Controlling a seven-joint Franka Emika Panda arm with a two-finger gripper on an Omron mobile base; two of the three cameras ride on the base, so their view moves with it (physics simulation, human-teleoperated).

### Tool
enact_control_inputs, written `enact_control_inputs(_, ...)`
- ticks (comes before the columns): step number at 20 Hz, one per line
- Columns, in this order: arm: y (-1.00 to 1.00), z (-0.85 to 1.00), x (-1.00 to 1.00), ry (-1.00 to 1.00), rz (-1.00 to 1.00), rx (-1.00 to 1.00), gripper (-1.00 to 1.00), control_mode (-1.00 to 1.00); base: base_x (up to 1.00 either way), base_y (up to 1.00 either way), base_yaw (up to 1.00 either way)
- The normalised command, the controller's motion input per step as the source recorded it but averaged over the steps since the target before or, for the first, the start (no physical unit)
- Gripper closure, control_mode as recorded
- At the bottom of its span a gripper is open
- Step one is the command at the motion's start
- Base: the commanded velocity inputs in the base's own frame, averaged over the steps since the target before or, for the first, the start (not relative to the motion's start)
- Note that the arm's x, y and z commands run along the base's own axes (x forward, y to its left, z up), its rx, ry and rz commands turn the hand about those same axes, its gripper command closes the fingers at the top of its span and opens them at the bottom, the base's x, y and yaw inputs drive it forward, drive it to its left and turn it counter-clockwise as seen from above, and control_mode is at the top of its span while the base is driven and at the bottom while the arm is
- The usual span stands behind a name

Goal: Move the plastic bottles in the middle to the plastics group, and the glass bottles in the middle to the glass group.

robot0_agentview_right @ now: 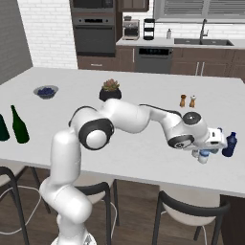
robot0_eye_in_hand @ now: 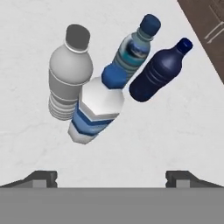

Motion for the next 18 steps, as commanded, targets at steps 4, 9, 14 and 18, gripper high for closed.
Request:
enact_control_inputs(4, 0.26, 0.40, -0.60, 0.04, -0.02, 0.04, -1.00, -1.00, 0.00, 0.00, 0.00)
enact_control_inputs(9, 0.49, 0.47, -0.50, 0.00, -0.01, 0.00, -1.00, -1.00, 0.00, 0.00, 0.00)
enact_control_inputs(14, 0.57, 0.46, -0.41, 0.00, -0.06, 0.00, -1.00, -1.00, 0.00, 0.00, 0.00)
enact_control_inputs(18, 0.65, 0.34, -0.36, 0.00, -0.06, 0.03, -1.00, -1.00, 0.00, 0.00, 0.00)
